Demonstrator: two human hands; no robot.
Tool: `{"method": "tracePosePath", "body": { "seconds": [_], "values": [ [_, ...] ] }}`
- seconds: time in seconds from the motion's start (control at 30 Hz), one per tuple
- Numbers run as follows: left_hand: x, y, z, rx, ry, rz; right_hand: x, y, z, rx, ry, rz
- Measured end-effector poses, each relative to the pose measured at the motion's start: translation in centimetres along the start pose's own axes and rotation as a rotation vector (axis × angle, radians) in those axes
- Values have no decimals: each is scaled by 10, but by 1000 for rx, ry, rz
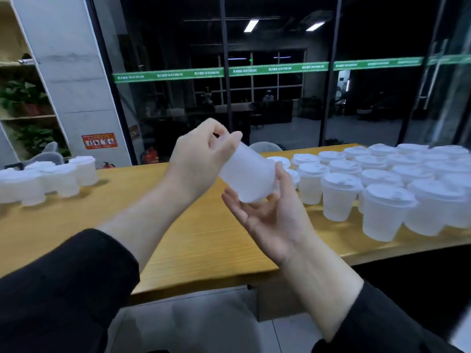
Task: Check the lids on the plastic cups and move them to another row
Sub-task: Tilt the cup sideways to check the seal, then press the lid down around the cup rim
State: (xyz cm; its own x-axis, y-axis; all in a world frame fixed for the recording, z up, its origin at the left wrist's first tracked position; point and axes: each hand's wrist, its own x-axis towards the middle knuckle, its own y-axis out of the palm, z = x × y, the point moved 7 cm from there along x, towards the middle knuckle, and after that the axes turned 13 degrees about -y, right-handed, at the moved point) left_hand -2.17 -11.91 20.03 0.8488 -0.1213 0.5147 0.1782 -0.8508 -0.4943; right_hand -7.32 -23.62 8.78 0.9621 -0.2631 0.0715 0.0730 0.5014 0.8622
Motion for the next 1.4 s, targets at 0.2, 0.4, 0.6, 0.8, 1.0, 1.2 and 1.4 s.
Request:
{"method": "tracePosePath", "body": {
  "seconds": [0.2,0.4,0.6,0.8,1.0,1.2,1.4],
  "values": [
    [-39,104,62,-193,-242,274,22,-52,90,-890,-333,-77],
    [-59,180,54,-526,-541,512,37,-74,121,-1551,-418,50],
    [-65,203,54,-690,-685,560,48,-94,117,-1611,-556,56],
    [-66,198,58,-776,-782,489,35,-138,109,-1399,-700,-188],
    [-69,203,51,-866,-828,514,32,-144,105,-1154,-553,-232],
    [-66,175,67,-753,-790,366,10,-117,114,-1209,-715,-219],
    [-42,79,102,-663,-738,71,34,-36,42,-1218,-572,62]
  ]
}}
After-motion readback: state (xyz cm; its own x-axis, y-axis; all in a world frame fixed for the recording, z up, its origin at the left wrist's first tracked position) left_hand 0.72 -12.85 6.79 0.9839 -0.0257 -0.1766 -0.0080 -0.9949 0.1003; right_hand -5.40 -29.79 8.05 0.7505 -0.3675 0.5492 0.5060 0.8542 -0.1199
